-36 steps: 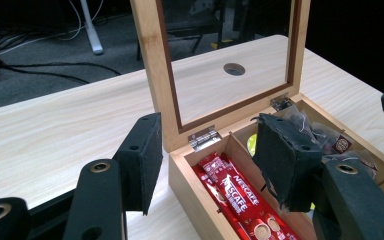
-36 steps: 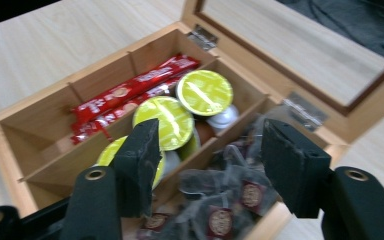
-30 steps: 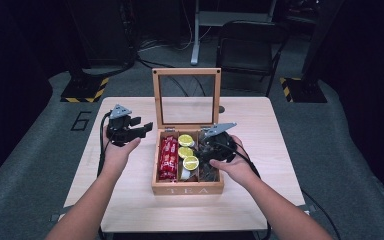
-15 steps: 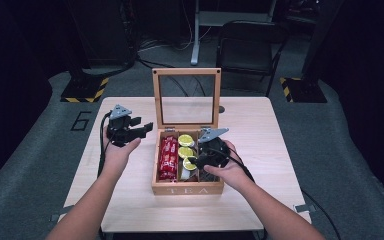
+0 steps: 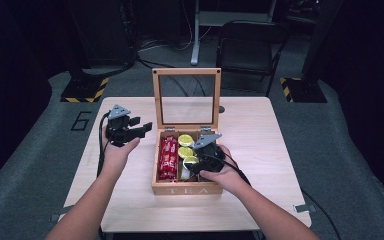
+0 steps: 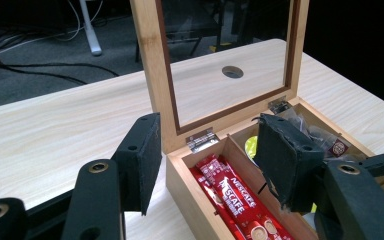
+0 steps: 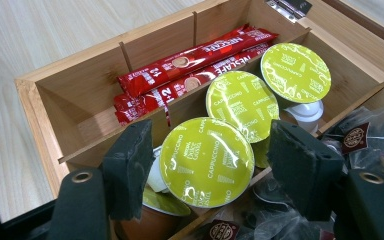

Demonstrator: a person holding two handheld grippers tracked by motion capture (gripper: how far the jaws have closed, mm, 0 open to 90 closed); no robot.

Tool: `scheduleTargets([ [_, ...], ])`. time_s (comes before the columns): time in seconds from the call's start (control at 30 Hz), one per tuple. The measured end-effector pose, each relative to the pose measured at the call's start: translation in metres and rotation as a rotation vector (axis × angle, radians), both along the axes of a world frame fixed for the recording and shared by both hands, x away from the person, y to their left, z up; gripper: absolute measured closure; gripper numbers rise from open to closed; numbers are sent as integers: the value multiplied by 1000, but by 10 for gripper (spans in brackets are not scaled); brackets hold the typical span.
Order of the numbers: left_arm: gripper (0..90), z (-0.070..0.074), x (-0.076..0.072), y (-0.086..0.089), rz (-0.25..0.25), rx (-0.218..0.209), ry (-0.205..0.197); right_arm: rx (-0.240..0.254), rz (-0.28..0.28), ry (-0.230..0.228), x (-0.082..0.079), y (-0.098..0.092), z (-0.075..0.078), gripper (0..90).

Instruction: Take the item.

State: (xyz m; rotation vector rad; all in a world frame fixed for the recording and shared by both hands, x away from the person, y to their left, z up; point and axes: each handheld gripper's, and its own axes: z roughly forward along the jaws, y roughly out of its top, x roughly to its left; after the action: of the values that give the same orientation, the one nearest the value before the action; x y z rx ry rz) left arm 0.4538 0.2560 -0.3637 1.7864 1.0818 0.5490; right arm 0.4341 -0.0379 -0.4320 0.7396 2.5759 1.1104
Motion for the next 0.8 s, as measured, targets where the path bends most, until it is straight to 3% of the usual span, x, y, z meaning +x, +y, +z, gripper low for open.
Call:
scheduleTargets([
  [0.8,438,1,0,0,4,-16,-1,-64,21,6,-1,13,-10,334],
])
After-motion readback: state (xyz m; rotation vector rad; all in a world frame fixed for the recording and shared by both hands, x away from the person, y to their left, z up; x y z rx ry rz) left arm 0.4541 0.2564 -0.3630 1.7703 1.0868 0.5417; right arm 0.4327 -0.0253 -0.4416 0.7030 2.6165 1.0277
